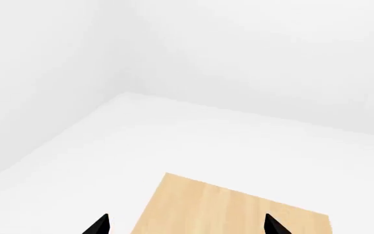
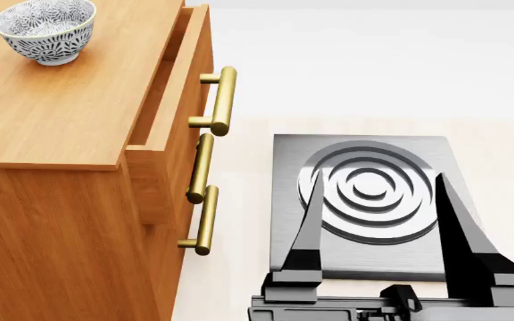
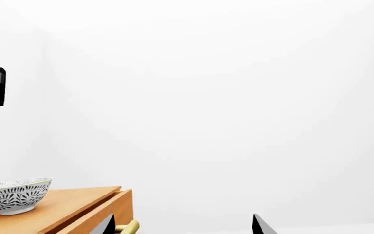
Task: Pick the akita bowl on the wooden cabinet and place it on the plate.
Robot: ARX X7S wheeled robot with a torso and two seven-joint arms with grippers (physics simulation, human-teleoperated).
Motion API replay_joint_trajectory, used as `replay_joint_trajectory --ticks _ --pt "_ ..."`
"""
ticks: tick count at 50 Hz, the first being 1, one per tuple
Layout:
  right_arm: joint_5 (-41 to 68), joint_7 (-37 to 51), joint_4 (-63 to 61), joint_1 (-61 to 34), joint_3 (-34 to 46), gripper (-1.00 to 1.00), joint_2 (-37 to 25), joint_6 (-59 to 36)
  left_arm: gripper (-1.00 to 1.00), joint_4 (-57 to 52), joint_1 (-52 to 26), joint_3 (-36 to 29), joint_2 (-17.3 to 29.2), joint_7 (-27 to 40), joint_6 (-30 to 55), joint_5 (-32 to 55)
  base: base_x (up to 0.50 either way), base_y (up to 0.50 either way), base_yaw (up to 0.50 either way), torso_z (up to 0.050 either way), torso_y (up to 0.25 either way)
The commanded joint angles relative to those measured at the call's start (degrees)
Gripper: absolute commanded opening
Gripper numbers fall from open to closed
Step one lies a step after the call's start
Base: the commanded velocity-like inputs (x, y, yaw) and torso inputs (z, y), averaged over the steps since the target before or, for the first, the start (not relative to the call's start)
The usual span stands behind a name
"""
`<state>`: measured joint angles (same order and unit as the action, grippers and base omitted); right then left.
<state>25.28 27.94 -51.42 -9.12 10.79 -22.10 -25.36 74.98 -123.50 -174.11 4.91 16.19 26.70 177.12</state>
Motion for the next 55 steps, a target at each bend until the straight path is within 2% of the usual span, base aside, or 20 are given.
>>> replay_joint_trajectory --ticks 1,7,19,25,27,33,39,43,49,55 --pt "-0.1 0.2 0.4 -0.2 0.8 1.0 -0.2 0.3 1.0 0.0 0.6 0.1 1.1 1.2 2.7 0.9 0.0 0.0 0.0 0.0 0.0" --pt "0.0 0.3 0.6 -0.2 0.8 1.0 -0.4 0.4 1.0 0.0 1.5 -0.3 0.8 -0.7 6.4 0.0 0.0 0.0 0.0 0.0 0.0" --pt "0.1 0.6 0.8 -0.3 1.1 1.0 -0.6 0.7 1.0 0.0 1.9 -1.9 0.4 -3.2 8.9 0.2 0.0 0.0 0.0 0.0 0.0" --pt "0.3 0.7 0.9 -0.3 1.1 1.0 -0.8 0.9 1.0 0.0 1.9 -2.5 0.4 -1.5 8.7 0.5 0.0 0.0 0.0 0.0 0.0" --pt "0.4 0.7 0.9 -0.3 1.1 1.0 -0.8 0.9 1.0 0.0 1.9 -5.3 -0.7 -0.8 9.4 -3.0 0.0 0.0 0.0 0.0 0.0" --pt "0.5 0.9 1.0 -0.3 1.2 1.0 -0.9 1.0 1.0 0.0 2.3 -4.8 -0.9 1.0 10.7 -1.5 0.0 0.0 0.0 0.0 0.0" --pt "0.5 1.1 1.0 -0.4 1.4 1.0 -1.1 1.1 1.0 0.0 2.6 -4.9 -1.0 -1.7 11.0 -1.7 0.0 0.0 0.0 0.0 0.0" --pt "0.5 1.2 1.0 -0.5 1.5 1.0 -1.1 1.1 1.0 0.0 2.8 -4.5 -1.2 -5.2 14.6 -0.9 0.0 0.0 0.0 0.0 0.0" --pt "0.5 1.3 1.1 -0.5 1.6 1.0 -1.3 1.3 1.0 0.0 2.9 -5.2 -2.0 -9.1 13.9 -2.5 0.0 0.0 0.0 0.0 0.0" --pt "0.7 1.4 1.2 -0.5 1.7 1.0 -1.4 1.4 1.0 0.0 2.4 -5.2 -2.3 -9.6 12.3 -3.2 0.0 0.0 0.0 0.0 0.0"
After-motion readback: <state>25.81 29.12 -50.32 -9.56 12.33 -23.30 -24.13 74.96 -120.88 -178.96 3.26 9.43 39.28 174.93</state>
